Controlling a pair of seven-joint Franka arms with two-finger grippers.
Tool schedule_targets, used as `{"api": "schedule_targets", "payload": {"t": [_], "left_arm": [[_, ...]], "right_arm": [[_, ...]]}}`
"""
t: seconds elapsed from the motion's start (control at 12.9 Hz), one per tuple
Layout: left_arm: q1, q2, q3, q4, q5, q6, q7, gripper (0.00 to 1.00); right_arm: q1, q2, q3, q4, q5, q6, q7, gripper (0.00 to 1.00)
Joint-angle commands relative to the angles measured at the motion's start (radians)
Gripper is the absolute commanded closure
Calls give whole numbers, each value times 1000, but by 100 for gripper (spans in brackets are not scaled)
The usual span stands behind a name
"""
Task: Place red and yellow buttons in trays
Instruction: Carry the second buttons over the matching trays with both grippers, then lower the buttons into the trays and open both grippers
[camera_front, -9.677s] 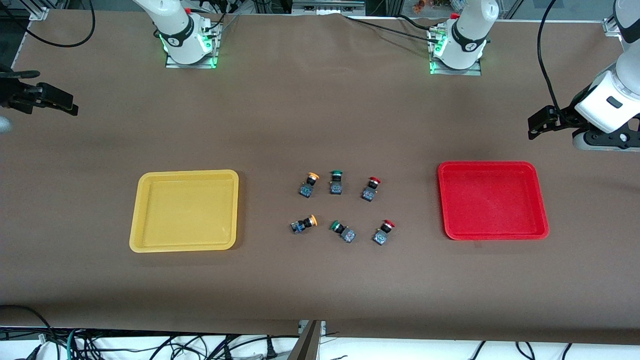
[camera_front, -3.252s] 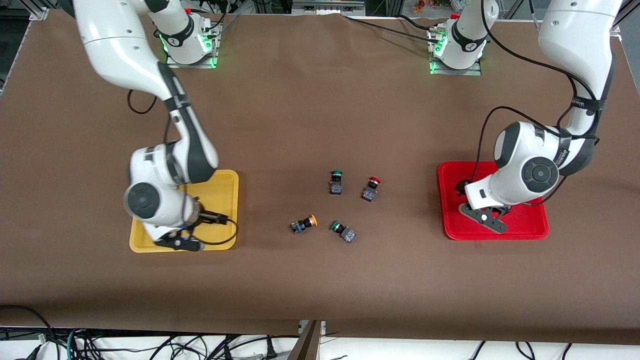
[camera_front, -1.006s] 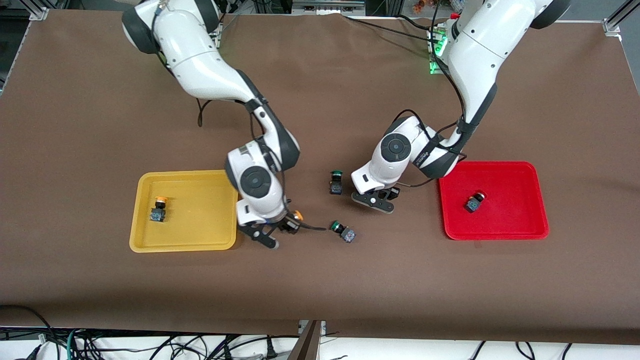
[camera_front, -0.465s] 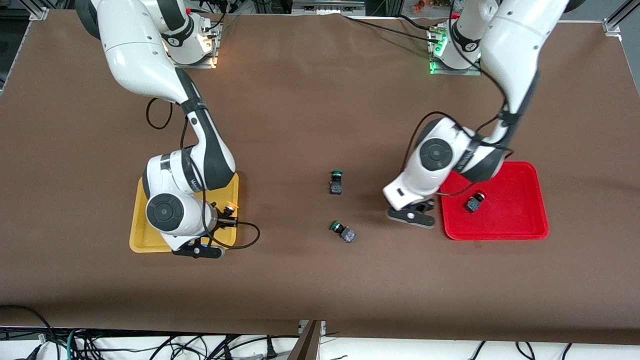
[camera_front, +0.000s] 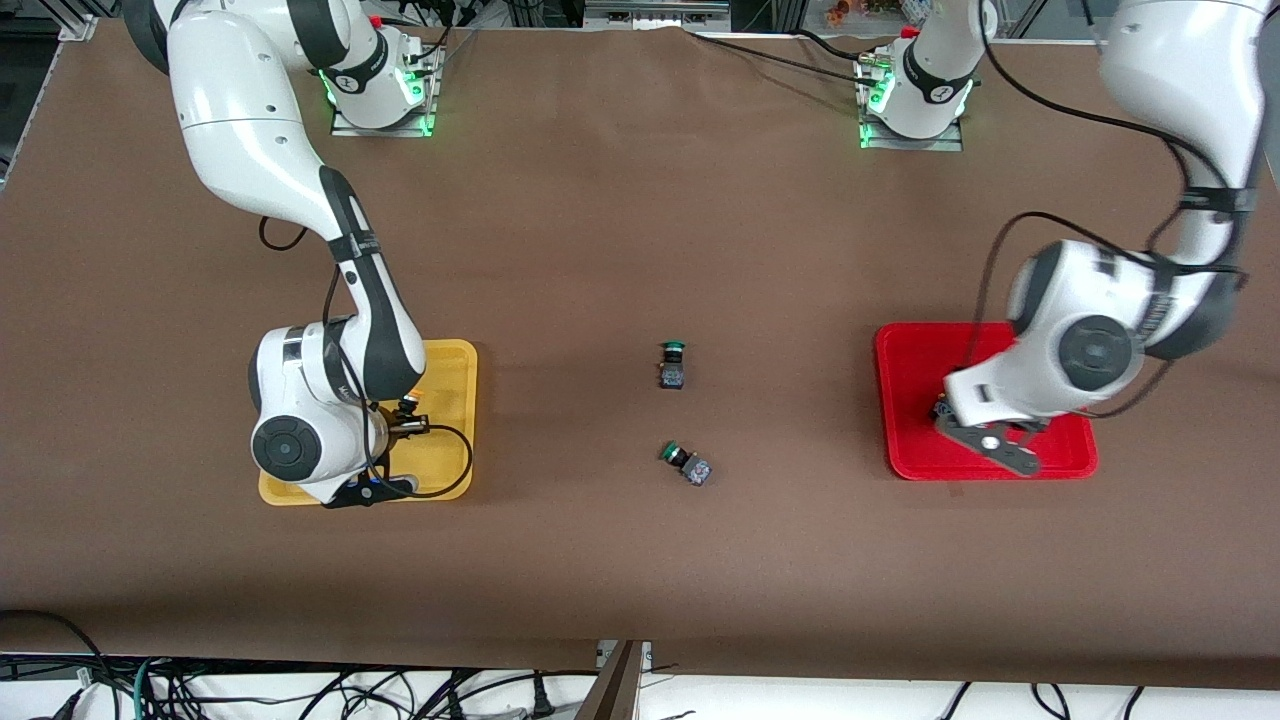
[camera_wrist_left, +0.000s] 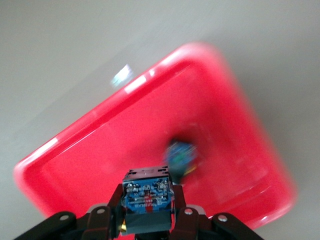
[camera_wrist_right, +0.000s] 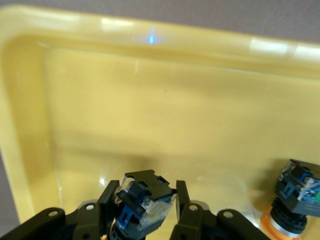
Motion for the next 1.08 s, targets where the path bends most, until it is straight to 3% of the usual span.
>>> {"api": "schedule_targets", "payload": {"t": [0.0,0.08,0.15,0.23,0.31,0.62,0.77,1.01], "left_arm": [[142,81,-38,-25,-71,50,149,83],[153,84,-38,-29,-76,61,153,77],[155,87,-38,-33,-76,63,153,74],[159,93,-37,-34,-76,67,153,46],[171,101,-38,-33,-76,69,153,2],[168,11,-49,-22,-88,32,141,0],[159,-80,-80,18,-104,-78,86,0],[159,-192,-138,136,-186,-357,-119,0]], "right_arm": [[8,-52,2,-99,7,40,-21,64],[7,-59,2,-96,9,37,-16,1],[2,-71,1,-92,9,36,-20,0],[-10,-93,-1,-87,7,36,-28,0],[-30,-125,1,-87,6,27,-39,0],[-80,-249,-15,-63,-6,-162,-40,0],[-100,-330,-15,-69,-29,-231,-30,0],[-123,-467,-7,-92,-43,-348,-31,0]]}}
